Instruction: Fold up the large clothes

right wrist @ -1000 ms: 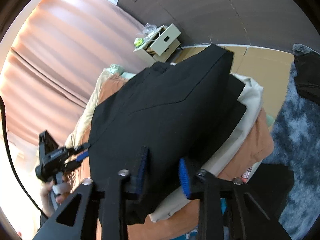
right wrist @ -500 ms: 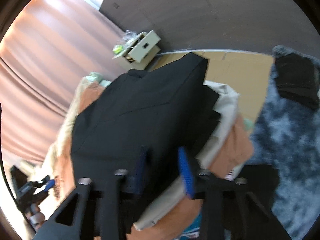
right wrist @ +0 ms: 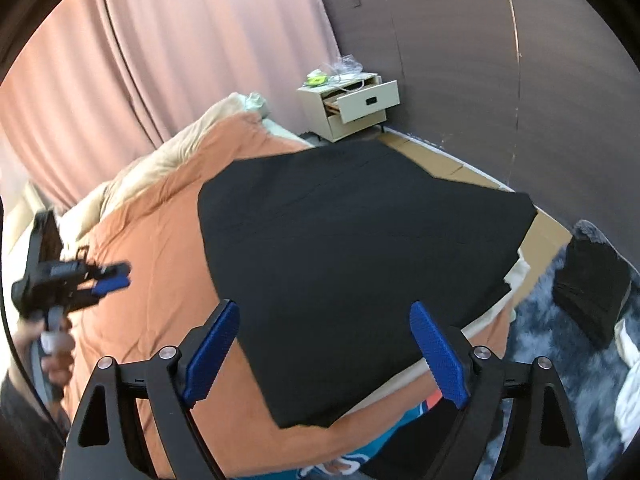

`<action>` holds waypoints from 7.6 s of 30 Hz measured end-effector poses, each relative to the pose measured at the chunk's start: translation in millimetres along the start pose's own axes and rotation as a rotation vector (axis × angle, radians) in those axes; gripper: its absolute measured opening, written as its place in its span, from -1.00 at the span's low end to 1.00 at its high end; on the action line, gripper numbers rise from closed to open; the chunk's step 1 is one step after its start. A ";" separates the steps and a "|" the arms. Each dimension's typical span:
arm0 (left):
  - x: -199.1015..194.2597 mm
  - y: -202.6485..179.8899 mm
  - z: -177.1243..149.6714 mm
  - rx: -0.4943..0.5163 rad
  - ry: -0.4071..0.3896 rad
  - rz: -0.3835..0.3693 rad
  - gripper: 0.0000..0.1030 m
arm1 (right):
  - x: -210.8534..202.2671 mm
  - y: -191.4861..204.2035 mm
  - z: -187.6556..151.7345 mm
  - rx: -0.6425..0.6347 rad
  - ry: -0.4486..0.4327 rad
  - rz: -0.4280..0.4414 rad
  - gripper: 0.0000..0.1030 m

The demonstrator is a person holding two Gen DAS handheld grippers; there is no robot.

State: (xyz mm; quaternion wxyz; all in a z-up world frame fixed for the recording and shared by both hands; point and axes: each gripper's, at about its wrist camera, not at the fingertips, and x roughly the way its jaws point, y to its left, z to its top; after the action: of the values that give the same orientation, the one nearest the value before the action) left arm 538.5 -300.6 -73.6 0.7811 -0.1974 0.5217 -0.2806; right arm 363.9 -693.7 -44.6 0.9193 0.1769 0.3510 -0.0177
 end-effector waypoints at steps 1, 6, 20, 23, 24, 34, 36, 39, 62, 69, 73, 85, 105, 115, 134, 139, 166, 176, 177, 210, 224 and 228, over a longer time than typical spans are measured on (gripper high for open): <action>6.6 -1.8 2.0 -0.003 0.006 -0.013 -0.25 | 2.2 -3.9 -4.3 0.013 0.006 0.012 0.70; 49.1 -14.3 11.4 -0.032 0.041 -0.085 -0.22 | 10.2 -40.2 -31.8 0.168 0.030 0.056 0.70; 121.2 -46.7 51.8 -0.054 0.077 -0.175 0.12 | 58.8 -82.0 -61.3 0.404 0.102 0.451 0.46; 127.1 -57.6 62.4 -0.042 0.067 -0.163 0.18 | 59.4 -77.4 -59.1 0.418 0.092 0.459 0.44; 129.5 -62.6 65.9 -0.029 0.062 -0.157 0.19 | 60.0 -75.0 -57.9 0.419 0.086 0.461 0.44; 132.5 -61.0 72.5 0.008 0.053 -0.124 0.19 | 62.7 -44.4 -73.6 0.413 0.066 0.419 0.44; 123.0 -57.1 65.4 0.036 0.052 -0.110 0.19 | 54.0 -48.7 -79.7 0.413 0.070 0.410 0.44; 104.2 -52.4 56.1 0.058 0.037 -0.085 0.19 | 42.2 -49.9 -79.4 0.397 0.065 0.369 0.46; -96.3 -78.0 -62.1 0.303 -0.177 -0.021 0.99 | -94.9 -29.9 -90.3 0.356 -0.101 0.162 1.00; -163.9 -85.4 -106.4 0.378 -0.281 0.018 0.99 | -136.1 -10.7 -92.8 0.309 -0.141 0.138 1.00; -197.7 -83.1 -133.8 0.396 -0.322 0.022 0.99 | -160.1 -3.1 -97.0 0.285 -0.168 0.137 1.00; -273.5 -69.3 -223.3 0.414 -0.440 0.078 0.99 | -227.1 21.5 -122.2 0.153 -0.222 0.127 1.00; -348.0 -42.8 -360.3 0.433 -0.670 0.278 0.99 | -303.2 65.5 -194.3 -0.094 -0.273 0.128 1.00; -355.6 -23.4 -417.1 0.401 -0.700 0.379 0.99 | -301.4 87.6 -239.6 -0.178 -0.258 0.122 1.00; -364.9 11.2 -444.2 0.353 -0.748 0.504 0.99 | -252.5 142.1 -284.2 -0.284 -0.163 0.154 1.00; -365.3 13.3 -444.5 0.347 -0.739 0.502 0.99 | -249.9 149.7 -287.0 -0.287 -0.152 0.157 1.00; -375.2 11.6 -449.7 0.328 -0.735 0.489 0.99 | -255.2 153.9 -286.6 -0.294 -0.144 0.154 1.00; -375.9 8.0 -453.7 0.350 -0.734 0.477 0.99 | -259.8 158.3 -291.5 -0.284 -0.148 0.153 1.00; -375.7 8.4 -453.0 0.351 -0.730 0.476 0.99 | -260.2 159.1 -292.2 -0.285 -0.149 0.154 1.00; -374.4 14.8 -458.0 0.319 -0.706 0.515 0.99 | -265.5 166.3 -299.4 -0.286 -0.152 0.135 1.00; -375.3 10.5 -463.4 0.342 -0.722 0.515 0.99 | -265.1 166.4 -300.3 -0.288 -0.152 0.135 1.00; -374.5 11.1 -463.3 0.343 -0.722 0.512 0.99 | -264.5 165.5 -300.5 -0.291 -0.150 0.134 1.00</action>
State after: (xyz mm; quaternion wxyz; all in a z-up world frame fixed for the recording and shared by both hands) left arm 0.4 -58.1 8.4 0.9778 -0.0155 0.1951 -0.0743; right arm -1.4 -461.3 -28.1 0.9580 0.0632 0.2675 0.0816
